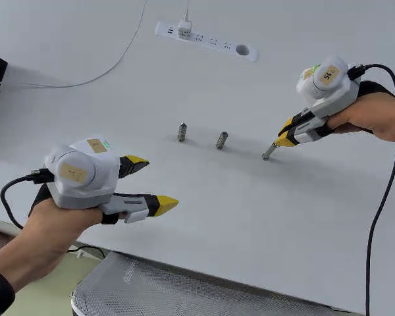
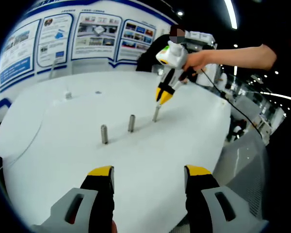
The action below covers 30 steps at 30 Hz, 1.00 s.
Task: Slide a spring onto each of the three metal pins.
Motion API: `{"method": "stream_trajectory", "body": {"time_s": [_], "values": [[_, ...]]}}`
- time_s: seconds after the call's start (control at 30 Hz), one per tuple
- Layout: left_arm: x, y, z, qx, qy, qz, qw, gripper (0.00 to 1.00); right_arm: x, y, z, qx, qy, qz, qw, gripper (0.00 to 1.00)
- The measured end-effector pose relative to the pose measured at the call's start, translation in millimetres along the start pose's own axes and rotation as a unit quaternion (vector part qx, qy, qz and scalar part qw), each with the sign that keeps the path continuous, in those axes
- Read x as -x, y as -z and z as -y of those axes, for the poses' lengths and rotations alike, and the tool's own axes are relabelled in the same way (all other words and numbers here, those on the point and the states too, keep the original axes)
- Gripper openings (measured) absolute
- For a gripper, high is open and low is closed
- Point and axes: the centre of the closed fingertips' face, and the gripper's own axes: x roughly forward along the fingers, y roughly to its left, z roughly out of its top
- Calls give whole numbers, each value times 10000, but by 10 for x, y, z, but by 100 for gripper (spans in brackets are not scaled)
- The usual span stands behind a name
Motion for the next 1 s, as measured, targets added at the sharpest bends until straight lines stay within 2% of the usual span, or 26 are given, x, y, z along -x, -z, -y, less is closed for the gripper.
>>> {"method": "stream_trajectory", "body": {"time_s": [0.33, 1.0], "values": [[2, 24, 50, 27, 32, -23, 10000, 59, -93, 9, -32, 82, -46, -75, 9999, 13], [-8, 96, 24, 122, 24, -64, 9999, 57, -343, 44, -105, 119, -180, -195, 9996, 13]]}}
